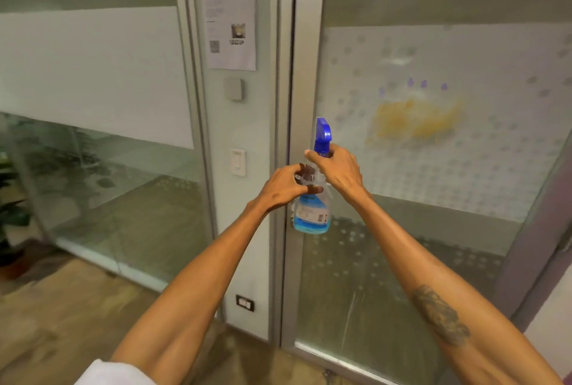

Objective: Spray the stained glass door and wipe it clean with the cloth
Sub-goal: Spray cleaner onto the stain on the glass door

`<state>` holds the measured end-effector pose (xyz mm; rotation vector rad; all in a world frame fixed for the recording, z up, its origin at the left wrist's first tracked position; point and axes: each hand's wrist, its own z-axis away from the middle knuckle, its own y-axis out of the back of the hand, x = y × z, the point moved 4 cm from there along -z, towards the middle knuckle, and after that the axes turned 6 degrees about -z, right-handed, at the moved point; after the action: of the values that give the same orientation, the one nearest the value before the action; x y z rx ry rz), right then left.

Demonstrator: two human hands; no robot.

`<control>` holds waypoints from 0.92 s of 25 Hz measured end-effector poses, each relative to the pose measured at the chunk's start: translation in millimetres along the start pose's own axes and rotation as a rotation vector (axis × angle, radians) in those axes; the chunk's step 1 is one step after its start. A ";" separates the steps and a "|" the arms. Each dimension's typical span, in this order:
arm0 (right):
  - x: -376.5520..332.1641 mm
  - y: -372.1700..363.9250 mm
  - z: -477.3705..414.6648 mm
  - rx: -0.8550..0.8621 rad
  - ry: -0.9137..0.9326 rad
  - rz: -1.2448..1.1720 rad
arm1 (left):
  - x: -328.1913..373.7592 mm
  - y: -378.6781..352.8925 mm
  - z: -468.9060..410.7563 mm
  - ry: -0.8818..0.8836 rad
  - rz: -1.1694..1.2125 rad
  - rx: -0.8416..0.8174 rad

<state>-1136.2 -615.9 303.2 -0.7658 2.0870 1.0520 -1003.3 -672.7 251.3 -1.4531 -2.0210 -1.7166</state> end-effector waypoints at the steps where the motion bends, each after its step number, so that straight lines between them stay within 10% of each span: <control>1: -9.4 -14.3 8.1 -0.044 0.000 -0.005 | -10.2 11.5 16.5 0.035 -0.012 0.016; 23: -324.0 -356.2 432.6 -1.010 0.195 -0.234 | -151.5 298.3 611.7 0.788 -0.288 0.404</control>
<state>-548.1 -366.5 198.3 -1.5838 1.4482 1.9569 -427.2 -293.0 151.2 -0.2876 -1.9726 -1.4895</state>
